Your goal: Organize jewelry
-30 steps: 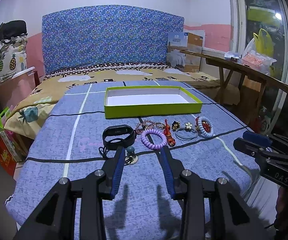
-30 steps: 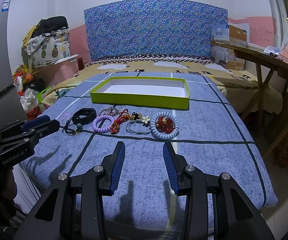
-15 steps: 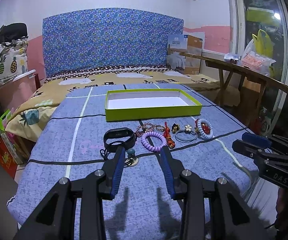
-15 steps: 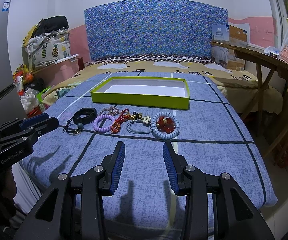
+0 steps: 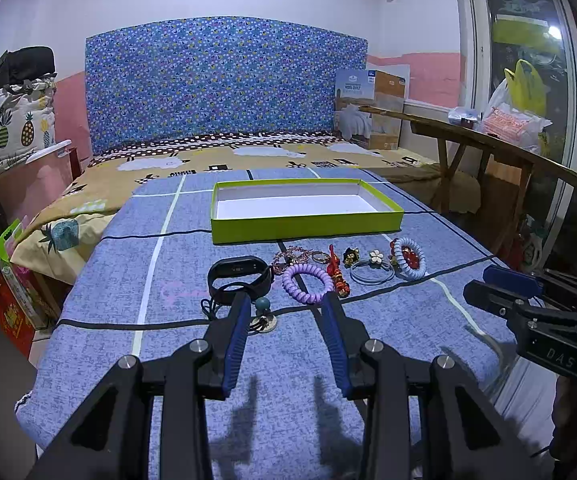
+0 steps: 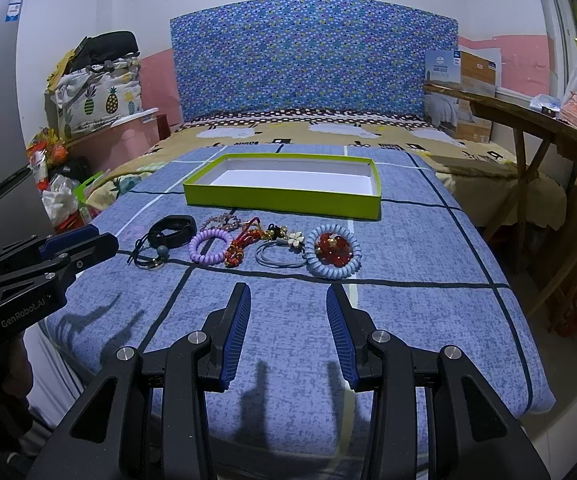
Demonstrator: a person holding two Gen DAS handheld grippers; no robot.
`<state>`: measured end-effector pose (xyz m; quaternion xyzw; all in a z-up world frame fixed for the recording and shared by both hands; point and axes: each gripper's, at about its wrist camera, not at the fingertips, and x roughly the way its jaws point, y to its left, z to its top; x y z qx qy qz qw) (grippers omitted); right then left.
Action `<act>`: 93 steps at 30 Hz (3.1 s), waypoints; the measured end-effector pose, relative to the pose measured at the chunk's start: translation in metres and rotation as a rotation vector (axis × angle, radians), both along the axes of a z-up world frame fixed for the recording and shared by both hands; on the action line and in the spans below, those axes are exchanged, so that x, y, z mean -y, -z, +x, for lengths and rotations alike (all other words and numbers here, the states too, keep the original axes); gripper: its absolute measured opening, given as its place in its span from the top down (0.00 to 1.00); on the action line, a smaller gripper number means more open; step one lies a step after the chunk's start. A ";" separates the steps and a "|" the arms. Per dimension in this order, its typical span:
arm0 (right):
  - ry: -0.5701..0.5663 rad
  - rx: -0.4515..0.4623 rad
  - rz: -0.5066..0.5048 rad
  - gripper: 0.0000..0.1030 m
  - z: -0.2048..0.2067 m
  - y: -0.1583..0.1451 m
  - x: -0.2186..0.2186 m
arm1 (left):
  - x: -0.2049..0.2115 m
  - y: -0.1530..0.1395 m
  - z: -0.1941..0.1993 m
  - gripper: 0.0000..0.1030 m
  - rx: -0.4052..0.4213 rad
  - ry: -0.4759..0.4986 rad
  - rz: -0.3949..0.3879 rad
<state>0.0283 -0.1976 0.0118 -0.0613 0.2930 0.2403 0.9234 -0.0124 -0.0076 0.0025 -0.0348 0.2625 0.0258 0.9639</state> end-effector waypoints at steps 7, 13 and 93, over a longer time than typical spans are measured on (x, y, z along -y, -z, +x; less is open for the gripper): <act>0.000 0.000 0.000 0.61 0.000 0.000 0.000 | 0.000 0.000 -0.001 0.63 -0.001 -0.001 0.001; 0.000 0.000 0.000 0.61 0.000 0.000 0.000 | -0.001 -0.002 -0.001 0.63 -0.002 0.001 0.001; -0.056 -0.138 -0.153 0.91 0.098 0.038 -0.033 | -0.050 0.044 0.070 0.93 -0.270 -0.103 -0.034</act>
